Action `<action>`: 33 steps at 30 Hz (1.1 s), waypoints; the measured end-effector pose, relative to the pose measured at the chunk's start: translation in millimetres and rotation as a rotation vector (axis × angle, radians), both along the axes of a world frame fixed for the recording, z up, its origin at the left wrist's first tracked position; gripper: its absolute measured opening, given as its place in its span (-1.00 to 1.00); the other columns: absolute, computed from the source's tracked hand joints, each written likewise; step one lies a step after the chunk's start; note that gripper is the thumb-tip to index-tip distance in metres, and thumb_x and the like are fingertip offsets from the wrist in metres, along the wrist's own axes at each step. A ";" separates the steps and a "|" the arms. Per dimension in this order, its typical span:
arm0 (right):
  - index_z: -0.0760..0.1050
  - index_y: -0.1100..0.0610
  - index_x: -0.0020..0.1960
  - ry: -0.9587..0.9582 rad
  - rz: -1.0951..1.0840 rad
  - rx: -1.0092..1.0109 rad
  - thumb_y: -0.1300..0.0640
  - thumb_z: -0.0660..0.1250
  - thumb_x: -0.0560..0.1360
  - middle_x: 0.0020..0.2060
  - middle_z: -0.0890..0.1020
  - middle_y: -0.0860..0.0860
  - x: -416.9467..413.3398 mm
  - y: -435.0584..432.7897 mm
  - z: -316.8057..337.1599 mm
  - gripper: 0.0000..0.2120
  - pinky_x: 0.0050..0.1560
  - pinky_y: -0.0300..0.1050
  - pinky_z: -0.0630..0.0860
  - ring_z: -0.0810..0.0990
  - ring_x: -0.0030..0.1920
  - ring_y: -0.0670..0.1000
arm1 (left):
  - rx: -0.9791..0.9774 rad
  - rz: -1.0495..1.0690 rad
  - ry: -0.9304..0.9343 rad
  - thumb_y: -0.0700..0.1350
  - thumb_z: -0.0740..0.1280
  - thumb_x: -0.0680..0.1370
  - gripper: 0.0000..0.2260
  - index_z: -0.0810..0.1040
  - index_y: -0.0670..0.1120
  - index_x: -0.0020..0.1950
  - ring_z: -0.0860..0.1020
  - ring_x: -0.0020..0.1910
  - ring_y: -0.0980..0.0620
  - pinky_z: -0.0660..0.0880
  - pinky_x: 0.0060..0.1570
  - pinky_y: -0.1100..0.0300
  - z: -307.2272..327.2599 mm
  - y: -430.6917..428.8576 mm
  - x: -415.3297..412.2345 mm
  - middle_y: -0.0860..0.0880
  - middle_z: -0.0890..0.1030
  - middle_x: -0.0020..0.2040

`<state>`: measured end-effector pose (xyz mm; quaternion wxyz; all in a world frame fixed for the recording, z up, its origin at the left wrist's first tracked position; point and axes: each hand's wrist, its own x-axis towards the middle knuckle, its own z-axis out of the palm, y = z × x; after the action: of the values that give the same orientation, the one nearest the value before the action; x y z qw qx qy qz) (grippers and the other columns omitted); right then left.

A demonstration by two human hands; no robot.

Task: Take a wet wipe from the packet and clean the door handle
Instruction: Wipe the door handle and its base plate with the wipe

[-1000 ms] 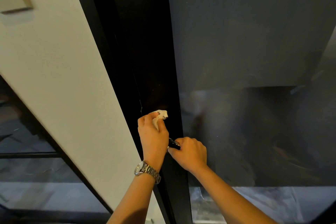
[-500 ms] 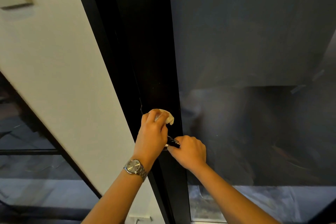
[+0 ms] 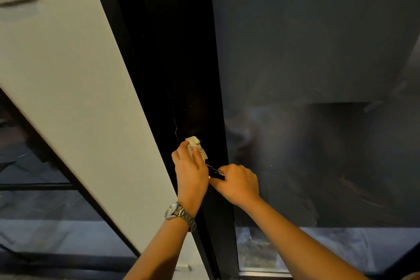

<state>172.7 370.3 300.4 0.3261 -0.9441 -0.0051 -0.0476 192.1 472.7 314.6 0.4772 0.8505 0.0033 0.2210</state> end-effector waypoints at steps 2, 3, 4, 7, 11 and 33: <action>0.48 0.04 -0.31 -0.025 0.020 -0.099 -0.06 0.27 0.46 -0.40 0.52 -0.04 -0.6 -3.4 9.3 -0.76 -0.43 -0.18 0.28 0.51 -0.33 0.04 | -0.104 0.014 0.013 -0.09 0.06 0.62 -0.71 0.37 -0.14 0.29 0.45 -0.20 0.07 0.32 -0.34 0.45 -4.7 7.3 4.7 -0.15 0.49 0.10; 0.53 0.06 -0.24 -0.053 0.027 -0.169 -0.05 0.27 0.45 -0.34 0.57 0.01 -0.5 -5.1 15.3 -0.79 -0.39 -0.16 0.30 0.55 -0.28 0.08 | -0.157 0.021 0.028 -0.11 0.07 0.62 -0.73 0.40 -0.13 0.27 0.43 -0.30 0.08 0.32 -0.42 0.45 -6.7 10.8 6.0 -0.14 0.52 -0.03; 0.54 0.08 -0.21 -0.078 0.035 -0.232 -0.04 0.27 0.45 -0.30 0.59 0.03 -0.1 -6.8 21.1 -0.80 -0.36 -0.16 0.31 0.55 -0.26 0.09 | -0.198 0.025 0.048 -0.13 0.09 0.62 -0.75 0.42 -0.13 0.25 0.39 -0.38 0.09 0.31 -0.51 0.45 -8.5 13.7 6.7 -0.11 0.51 -0.16; 0.54 0.08 -0.20 -0.092 0.052 -0.311 -0.02 0.26 0.45 -0.40 0.46 -0.04 0.8 -9.8 29.4 -0.81 -0.36 -0.16 0.32 0.47 -0.32 0.04 | -0.217 0.039 0.067 -0.16 0.12 0.61 -0.78 0.45 -0.11 0.21 0.33 -0.46 0.10 0.29 -0.60 0.43 -11.9 18.3 2.1 -0.08 0.48 -0.27; 0.55 0.06 -0.18 -0.101 0.051 -0.298 -0.05 0.26 0.47 -0.42 0.43 -0.07 0.1 -9.6 25.9 -0.80 -0.46 -0.21 0.25 0.44 -0.34 0.00 | -0.172 0.055 0.059 -0.22 0.13 0.59 -0.78 0.48 -0.14 0.19 0.39 -0.41 0.06 0.30 -0.46 0.30 -24.4 23.9 -2.0 -0.17 0.55 -0.14; 0.30 -0.02 -0.44 -0.111 -0.030 -0.003 -0.15 0.25 0.46 -0.51 0.40 -0.10 8.1 1.3 -20.1 -0.63 -0.37 -0.19 0.40 0.49 -0.39 -0.03 | 0.371 -0.202 0.066 -0.32 0.12 0.55 -0.65 0.37 -0.18 0.34 0.40 0.26 -0.05 0.30 0.21 0.32 -62.5 20.5 -6.8 -0.10 0.37 0.32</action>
<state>180.7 371.6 280.3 0.3233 -0.9404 -0.0092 -0.1049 185.3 493.2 252.2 0.3316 0.9267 -0.1070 0.1409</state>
